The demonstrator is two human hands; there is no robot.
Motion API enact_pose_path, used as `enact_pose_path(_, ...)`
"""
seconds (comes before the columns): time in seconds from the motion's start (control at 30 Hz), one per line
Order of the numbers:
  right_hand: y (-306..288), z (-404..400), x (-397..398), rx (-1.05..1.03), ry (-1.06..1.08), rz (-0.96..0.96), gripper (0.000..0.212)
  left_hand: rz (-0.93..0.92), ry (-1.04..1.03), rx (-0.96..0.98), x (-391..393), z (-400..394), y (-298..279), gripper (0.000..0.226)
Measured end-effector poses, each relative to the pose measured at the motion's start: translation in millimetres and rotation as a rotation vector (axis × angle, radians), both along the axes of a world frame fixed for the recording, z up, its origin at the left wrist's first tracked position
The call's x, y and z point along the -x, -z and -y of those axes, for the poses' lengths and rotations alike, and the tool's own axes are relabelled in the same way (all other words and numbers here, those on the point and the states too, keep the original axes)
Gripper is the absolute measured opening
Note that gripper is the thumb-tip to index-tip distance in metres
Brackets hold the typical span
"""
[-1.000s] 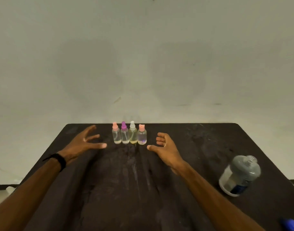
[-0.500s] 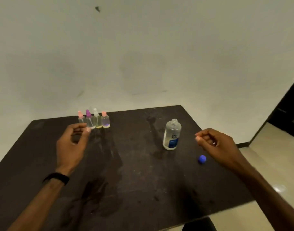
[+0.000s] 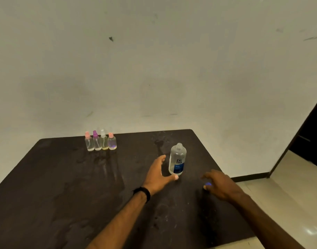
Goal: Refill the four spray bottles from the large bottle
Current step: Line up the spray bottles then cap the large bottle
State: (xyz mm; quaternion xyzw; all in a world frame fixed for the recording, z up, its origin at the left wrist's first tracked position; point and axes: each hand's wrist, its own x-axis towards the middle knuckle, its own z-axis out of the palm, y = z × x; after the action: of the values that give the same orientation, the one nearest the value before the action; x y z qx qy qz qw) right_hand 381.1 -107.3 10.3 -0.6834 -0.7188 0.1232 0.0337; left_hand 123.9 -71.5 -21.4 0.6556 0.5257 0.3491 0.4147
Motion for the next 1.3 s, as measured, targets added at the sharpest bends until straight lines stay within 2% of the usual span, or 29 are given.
enact_pose_path(0.17,14,-14,-2,0.038,-0.008,0.035,0.029,0.026,0.005,-0.003,-20,-16,8,0.094)
enact_pose_path(0.33,24,-19,-9,-0.002,-0.043,0.057,0.033,0.000,-0.059,-0.067,-35,-34,4,0.104)
enact_pose_path(0.4,27,-22,-12,-0.005,-0.038,0.074,0.035,0.004,-0.059,-0.101,-41,-40,-2,0.098)
enact_pose_path(0.53,28,-28,-20,0.083,0.004,0.081,0.027,-0.022,-0.077,-0.153,-48,-49,-8,0.068)
enact_pose_path(0.6,21,-34,-22,0.069,0.028,0.071,0.024,-0.024,-0.085,-0.150,-48,-50,-8,0.066)
enact_pose_path(0.7,-15,-51,-20,-0.104,0.021,-0.094,0.023,-0.020,-0.086,-0.149,-48,-50,-6,0.066)
enact_pose_path(0.8,-76,-72,0,-0.201,-0.127,-0.347,0.025,-0.016,-0.087,-0.141,-49,-51,-6,0.067)
enact_pose_path(0.87,-106,-87,18,-0.214,-0.220,-0.372,0.025,-0.015,-0.091,-0.137,-50,-49,-6,0.069)
enact_pose_path(1.0,-132,-115,51,-0.126,-0.368,-0.175,0.032,-0.005,-0.094,-0.146,-51,-47,-7,0.067)
enact_pose_path(1.17,-128,-129,78,0.015,-0.435,0.035,0.037,-0.037,-0.086,-0.154,-51,-48,-10,0.067)
enact_pose_path(1.3,-121,-131,81,0.056,-0.435,0.074,0.035,-0.038,-0.086,-0.153,-50,-48,-10,0.064)
